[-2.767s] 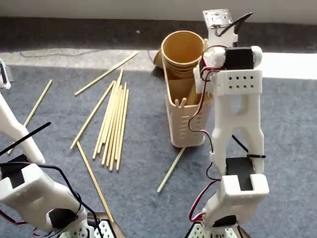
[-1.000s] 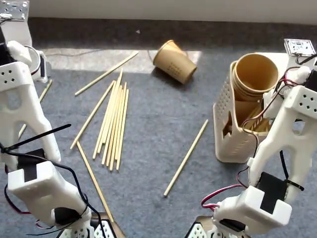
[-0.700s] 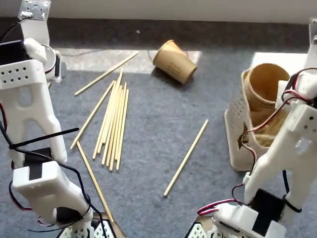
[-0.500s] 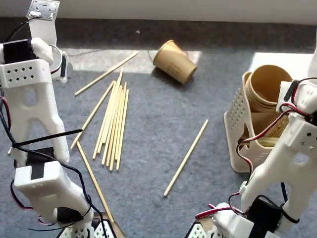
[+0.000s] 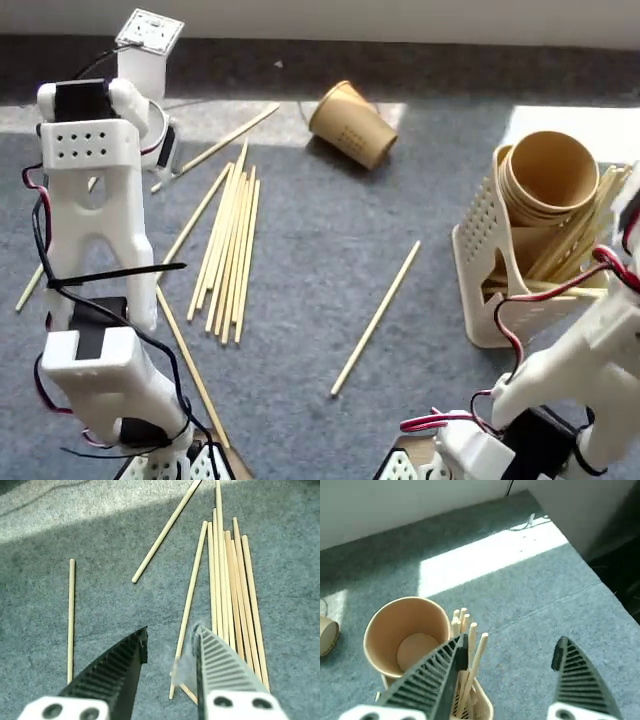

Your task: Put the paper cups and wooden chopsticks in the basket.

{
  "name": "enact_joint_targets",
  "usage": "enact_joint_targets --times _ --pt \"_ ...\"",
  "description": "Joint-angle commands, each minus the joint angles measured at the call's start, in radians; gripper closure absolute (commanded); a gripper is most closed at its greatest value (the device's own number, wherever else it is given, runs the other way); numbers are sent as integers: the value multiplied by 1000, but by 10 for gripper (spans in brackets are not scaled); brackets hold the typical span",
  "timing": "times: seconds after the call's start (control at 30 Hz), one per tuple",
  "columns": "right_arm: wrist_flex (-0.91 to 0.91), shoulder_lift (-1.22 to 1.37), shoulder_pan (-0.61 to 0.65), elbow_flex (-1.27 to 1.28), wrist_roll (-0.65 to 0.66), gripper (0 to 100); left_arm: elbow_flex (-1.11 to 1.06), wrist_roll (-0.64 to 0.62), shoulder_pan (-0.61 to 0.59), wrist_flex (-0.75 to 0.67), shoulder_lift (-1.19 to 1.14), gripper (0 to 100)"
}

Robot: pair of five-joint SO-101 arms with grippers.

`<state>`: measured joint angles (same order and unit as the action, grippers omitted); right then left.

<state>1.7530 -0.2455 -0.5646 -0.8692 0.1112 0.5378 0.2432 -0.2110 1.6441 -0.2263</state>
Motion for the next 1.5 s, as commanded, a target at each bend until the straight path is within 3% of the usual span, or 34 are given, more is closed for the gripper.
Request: enact_joint_targets --times 0.0,0.1,0.17,0.4,0.67,0.8,0.93,1.03,1.23,1.47 --pt "10 -27 -173 -133 21 731 -2 12 27 2 7 821" --pt "13 -28 -282 -64 81 731 -1 28 28 2 -30 821" --pt "13 -65 -288 45 140 731 4 52 50 2 -94 821" --pt "-10 -367 -64 731 245 731 45 69 137 -38 -343 754" --pt "-567 -811 -48 1719 172 731 179 34 145 -40 -518 748" --pt "-705 -1035 -101 2069 172 731 248 34 145 -40 -622 748" --pt "-710 -1239 -242 2215 172 731 332 34 148 -32 -727 748" --pt "-708 -1360 -278 2287 173 731 397 34 154 -32 -789 748" --pt "-665 -1443 -229 2270 164 731 464 34 157 -11 -843 748" --pt "-656 -1442 -70 2022 -41 731 481 34 166 32 -843 748"
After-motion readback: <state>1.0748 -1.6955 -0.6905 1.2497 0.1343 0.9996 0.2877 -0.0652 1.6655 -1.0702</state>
